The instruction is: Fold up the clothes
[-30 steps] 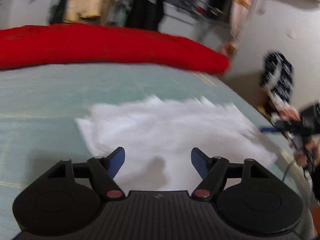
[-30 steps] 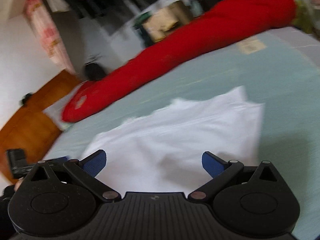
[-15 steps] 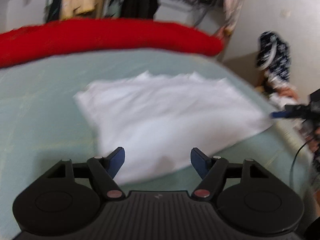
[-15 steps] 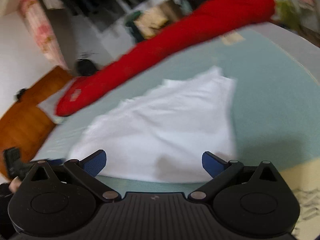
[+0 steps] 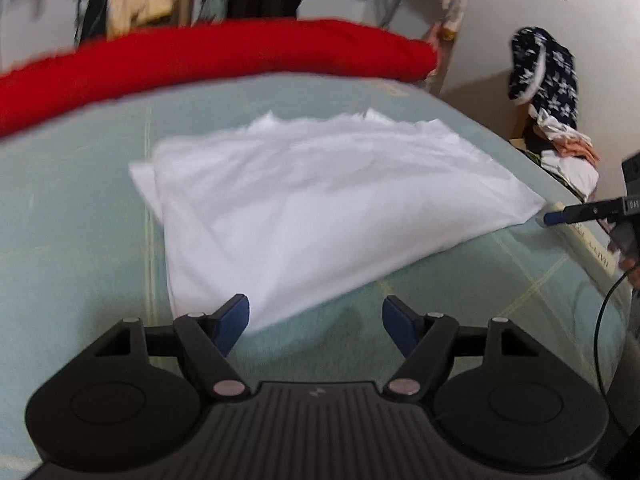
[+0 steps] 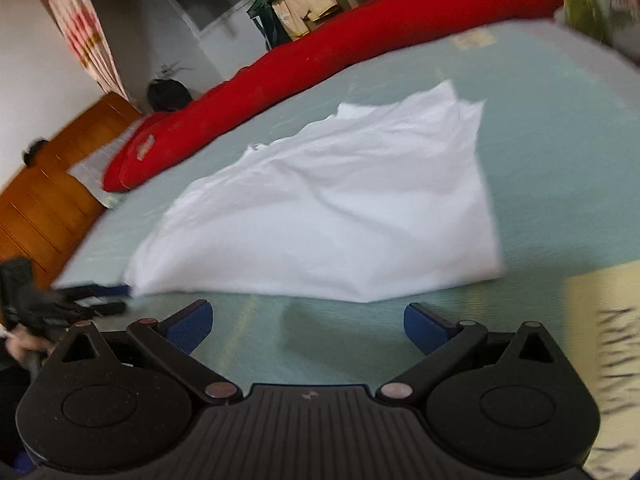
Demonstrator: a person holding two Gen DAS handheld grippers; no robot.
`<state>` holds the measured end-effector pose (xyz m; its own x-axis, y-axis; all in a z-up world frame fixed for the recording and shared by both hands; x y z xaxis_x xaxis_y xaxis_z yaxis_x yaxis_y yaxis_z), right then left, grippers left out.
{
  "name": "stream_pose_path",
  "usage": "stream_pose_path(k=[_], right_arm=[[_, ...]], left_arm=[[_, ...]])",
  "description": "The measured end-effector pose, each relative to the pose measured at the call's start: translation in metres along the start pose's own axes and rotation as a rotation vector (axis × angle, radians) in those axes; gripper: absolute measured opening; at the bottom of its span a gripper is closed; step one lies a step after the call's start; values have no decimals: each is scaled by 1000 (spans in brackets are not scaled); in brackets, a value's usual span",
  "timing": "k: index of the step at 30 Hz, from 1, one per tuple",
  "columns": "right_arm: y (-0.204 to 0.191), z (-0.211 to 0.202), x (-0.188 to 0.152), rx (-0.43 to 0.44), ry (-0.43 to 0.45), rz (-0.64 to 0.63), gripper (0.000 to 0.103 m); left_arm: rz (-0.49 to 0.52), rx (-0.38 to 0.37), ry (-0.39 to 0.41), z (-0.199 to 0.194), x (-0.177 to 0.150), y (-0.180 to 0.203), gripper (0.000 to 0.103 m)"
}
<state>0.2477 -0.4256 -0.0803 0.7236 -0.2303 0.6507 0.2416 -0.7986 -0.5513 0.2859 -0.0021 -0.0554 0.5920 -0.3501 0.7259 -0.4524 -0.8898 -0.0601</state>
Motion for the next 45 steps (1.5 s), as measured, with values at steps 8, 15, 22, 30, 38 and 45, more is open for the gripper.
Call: stream_pose_path(k=[8,15,22,30,38,45], right_arm=[[-69,40,9,-232,-72,-474,103],[-97,88,-15,-437,-208,-922,103],[-110,126,-13,-476,-216,-1115,103],[-74,103,-10,-609,-246,-1168,103],[-58,98,-7,-717,-247,-1221,103],[-82,124,-16,-664,-213,-1351,103]], left_arm=[[388,155,101,-1,24,63,73],[814,317,151,20,1,110,76],[918,365,189,42,11,119,77],[975,486,147,47,-5,81,77],[996,546,155,57,-1,88,76],[1024,516,213,75,8,108,76]])
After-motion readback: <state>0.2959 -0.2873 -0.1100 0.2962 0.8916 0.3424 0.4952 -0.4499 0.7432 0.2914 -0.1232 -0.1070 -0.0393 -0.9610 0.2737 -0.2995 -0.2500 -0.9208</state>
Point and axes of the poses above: each gripper's, at about its wrist camera, not at the fingertips, and z roughly the way its jaws point, y to its right, x to its top, the point moved 3 cm from there along z, roughly the way its jaws point, and after that the axes turned 8 degrees about x, right-handed, at the moved point
